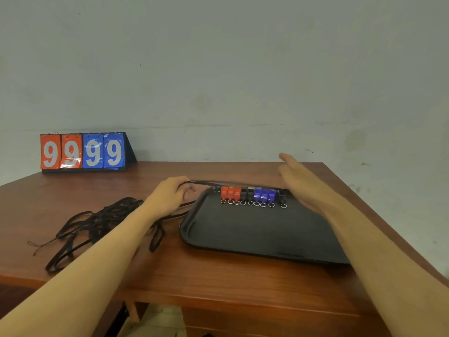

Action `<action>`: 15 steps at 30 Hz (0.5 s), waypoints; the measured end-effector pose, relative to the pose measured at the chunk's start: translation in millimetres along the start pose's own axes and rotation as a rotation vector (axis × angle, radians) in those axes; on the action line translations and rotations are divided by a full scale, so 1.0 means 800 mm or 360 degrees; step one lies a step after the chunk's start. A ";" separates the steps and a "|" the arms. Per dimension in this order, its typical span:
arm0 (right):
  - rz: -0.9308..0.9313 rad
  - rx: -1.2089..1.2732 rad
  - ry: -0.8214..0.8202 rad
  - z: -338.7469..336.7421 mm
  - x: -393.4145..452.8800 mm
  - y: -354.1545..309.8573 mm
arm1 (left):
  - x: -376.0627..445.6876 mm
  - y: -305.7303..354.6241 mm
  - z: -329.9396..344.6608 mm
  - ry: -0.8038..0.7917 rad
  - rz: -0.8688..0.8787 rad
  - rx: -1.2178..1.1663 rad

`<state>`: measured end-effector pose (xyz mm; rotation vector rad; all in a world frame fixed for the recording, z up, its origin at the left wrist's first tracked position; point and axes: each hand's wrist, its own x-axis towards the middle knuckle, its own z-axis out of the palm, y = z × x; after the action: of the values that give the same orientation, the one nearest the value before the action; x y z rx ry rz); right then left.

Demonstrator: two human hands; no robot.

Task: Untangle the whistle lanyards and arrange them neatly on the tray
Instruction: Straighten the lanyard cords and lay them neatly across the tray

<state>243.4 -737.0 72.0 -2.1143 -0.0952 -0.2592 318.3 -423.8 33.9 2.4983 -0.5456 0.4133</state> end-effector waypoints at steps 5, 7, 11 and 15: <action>0.0146 0.0103 0.0215 -0.040 0.014 0.060 | 0.018 -0.007 0.004 -0.0086 0.0031 0.0134; 0.0128 -0.0018 0.0290 -0.053 0.011 0.075 | 0.025 -0.005 0.008 -0.0070 0.0040 0.0191; 0.0100 -0.0415 0.0467 -0.071 -0.001 0.100 | 0.035 -0.011 0.016 -0.0124 -0.0018 0.0289; 0.0030 -0.0757 0.0464 -0.074 -0.011 0.116 | 0.038 -0.012 0.022 -0.0205 -0.0112 0.0538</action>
<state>241.8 -836.3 23.0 -2.5169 0.1754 -0.6255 352.2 -435.2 27.1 2.8759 -0.4670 0.3425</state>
